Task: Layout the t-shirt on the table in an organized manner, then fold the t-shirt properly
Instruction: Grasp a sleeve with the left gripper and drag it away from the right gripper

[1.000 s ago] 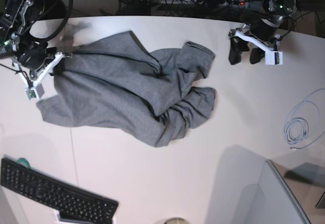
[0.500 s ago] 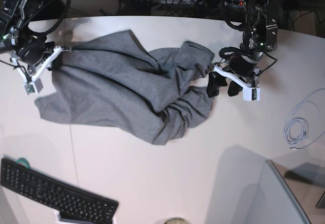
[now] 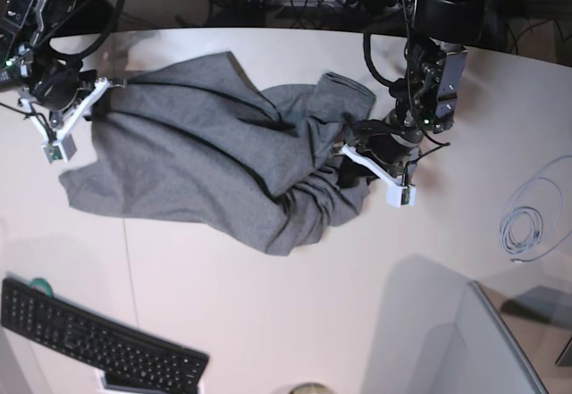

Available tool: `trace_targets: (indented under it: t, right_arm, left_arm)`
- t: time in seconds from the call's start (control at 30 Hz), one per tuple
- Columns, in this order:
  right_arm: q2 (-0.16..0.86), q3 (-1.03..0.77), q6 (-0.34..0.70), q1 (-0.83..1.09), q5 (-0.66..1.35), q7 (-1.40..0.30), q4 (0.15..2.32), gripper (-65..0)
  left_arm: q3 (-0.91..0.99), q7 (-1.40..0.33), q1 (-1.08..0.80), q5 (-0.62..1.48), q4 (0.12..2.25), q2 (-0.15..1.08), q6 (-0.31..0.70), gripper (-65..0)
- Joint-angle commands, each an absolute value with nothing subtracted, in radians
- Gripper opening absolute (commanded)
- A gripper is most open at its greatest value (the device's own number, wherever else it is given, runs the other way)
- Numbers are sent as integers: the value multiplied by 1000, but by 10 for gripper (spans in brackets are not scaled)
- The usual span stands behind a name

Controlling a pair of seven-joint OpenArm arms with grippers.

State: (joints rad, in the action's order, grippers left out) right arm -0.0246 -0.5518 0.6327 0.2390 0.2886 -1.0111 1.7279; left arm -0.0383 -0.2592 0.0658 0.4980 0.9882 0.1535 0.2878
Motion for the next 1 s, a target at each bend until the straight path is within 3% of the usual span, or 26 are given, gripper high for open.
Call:
trace_targets:
  t: [0.0,0.3,0.47,0.63,0.97]
  right_arm:
    - [-16,-555,628,232,302,-997,1744,-648]
    - [74,-547,619,142,300,-997,1735,-648]
    - [153,-533,504,-30,300,-1049,1604,-648]
    - [236,-348,444,-228,300,-1041,1340,-648]
    - [202,47,231,-578,302,-736,829,-645]
  left_arm:
    - [-24,-254,85,496,995,166,283,-650]
    - [91,-259,-24,495,1230,271,282,-650]
    - [116,-259,-110,495,1326,343,282,-650]
    - [193,-374,-209,495,1425,366,282,-650]
    - [380,-567,-478,493,1756,260,282,-650]
